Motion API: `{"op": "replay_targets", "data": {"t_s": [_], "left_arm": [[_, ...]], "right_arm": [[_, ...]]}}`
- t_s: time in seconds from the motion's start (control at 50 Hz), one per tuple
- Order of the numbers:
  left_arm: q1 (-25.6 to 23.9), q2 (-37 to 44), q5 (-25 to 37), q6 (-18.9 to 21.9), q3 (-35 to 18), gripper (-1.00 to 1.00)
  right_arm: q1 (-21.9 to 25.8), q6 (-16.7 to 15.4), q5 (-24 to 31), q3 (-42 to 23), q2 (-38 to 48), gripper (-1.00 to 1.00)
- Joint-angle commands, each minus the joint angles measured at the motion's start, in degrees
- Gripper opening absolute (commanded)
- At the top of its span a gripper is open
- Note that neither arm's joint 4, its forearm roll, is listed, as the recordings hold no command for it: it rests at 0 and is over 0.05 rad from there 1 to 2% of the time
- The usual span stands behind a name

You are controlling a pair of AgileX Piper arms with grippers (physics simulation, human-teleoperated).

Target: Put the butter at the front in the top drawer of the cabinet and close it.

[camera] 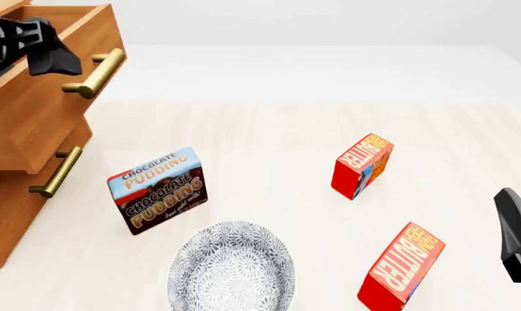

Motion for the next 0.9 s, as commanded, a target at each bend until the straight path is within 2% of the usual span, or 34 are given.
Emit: {"op": "replay_targets", "data": {"t_s": [0.02, 0.48, 0.5, 0.56, 0.9], "left_arm": [[-2.4, 1.1, -0.2, -0.1, -0.7, 1.00], [-6.2, 2.5, -1.1, -1.4, -1.0, 1.00], [-8.4, 2.6, -1.7, -2.8, -0.9, 1.00], [-7.7, 3.1, -1.7, -2.0, -1.3, 1.00], [-10.8, 4.6, -3.1, -2.8, -1.1, 1.00]], "right_arm": [[0.0, 0.0, 0.1, 0.0, -0.1, 1.00], [0.0, 0.0, 0.1, 0.0, -0.1, 1.00], [0.0, 0.0, 0.1, 0.0, -0.1, 1.00], [0.0, 0.0, 0.1, 0.0, -0.1, 1.00], [0.0, 0.0, 0.1, 0.0, -0.1, 1.00]]}}
